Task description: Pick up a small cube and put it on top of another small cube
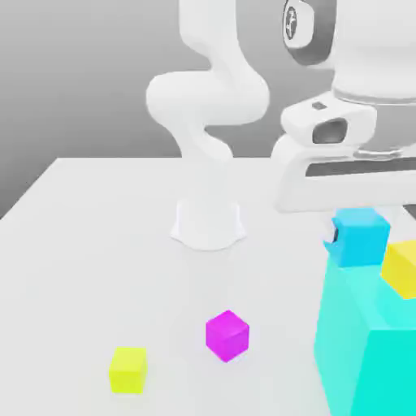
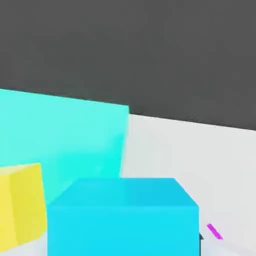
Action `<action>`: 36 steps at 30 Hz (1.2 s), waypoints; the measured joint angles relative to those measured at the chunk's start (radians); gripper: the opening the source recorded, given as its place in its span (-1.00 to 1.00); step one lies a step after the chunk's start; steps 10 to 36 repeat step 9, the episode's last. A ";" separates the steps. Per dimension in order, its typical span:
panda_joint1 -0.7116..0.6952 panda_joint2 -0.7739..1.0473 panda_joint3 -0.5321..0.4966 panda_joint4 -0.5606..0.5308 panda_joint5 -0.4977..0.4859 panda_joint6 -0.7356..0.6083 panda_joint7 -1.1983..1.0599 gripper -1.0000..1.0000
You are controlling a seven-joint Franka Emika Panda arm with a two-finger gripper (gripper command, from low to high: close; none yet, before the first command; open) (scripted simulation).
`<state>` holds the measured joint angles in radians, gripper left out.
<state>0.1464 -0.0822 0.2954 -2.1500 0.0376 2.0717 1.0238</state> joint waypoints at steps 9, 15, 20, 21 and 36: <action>0.028 0.057 0.022 -0.023 -0.022 0.078 0.055 1.00; 0.028 0.057 0.022 -0.023 -0.022 0.078 0.055 1.00; 0.028 0.057 0.022 -0.023 -0.022 0.078 0.055 1.00; 0.028 0.057 0.022 -0.023 -0.022 0.078 0.055 1.00; 0.028 0.057 0.022 -0.023 -0.022 0.078 0.055 1.00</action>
